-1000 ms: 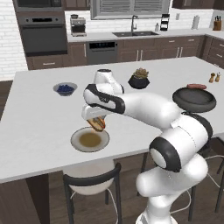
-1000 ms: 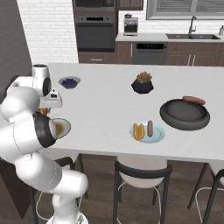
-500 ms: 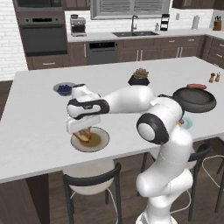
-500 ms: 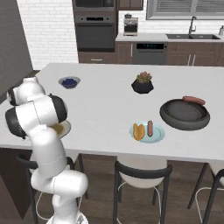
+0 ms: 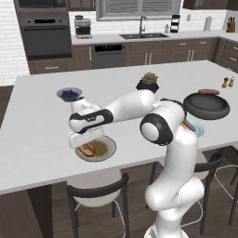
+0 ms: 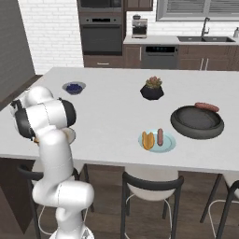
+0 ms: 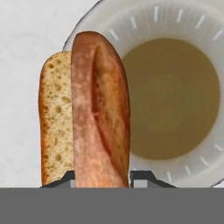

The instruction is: Place one bun and one sausage from the bowl on each plate.

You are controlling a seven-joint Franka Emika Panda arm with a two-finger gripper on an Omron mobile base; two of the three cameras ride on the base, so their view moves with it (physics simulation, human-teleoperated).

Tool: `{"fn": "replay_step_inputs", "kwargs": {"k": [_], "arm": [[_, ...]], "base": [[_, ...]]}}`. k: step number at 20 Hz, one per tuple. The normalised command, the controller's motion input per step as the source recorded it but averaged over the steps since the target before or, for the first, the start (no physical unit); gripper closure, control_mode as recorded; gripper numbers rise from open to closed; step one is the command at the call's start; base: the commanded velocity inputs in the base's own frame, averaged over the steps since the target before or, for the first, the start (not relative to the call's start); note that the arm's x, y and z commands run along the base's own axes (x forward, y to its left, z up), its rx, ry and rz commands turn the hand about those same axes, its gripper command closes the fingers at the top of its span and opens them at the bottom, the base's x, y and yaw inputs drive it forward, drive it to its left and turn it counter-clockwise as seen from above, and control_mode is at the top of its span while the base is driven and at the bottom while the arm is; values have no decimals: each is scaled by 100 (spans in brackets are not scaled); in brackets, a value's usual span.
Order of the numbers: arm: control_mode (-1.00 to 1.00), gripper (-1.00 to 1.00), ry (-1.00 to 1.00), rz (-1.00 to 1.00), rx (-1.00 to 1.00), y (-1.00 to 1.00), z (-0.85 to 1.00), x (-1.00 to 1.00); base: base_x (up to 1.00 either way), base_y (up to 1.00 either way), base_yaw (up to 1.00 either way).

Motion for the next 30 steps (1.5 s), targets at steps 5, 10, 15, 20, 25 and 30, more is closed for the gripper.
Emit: {"fn": "replay_step_inputs", "kwargs": {"k": [5,10,15,20,25,30], "arm": [[-100,100,1,0,-1,0,-20,30],[-100,100,0,0,0,0,-9,31],[-100,100,0,0,0,0,-7,-5],[-100,-100,0,0,3,0,-26,0],[-100,-100,-2,0,2,-6,-17,0],[-100,-100,-5,0,0,-8,30,-2]], "base": [[0,0,0],[0,0,0],[0,0,0],[0,0,0],[0,0,0],[0,0,0]]}}
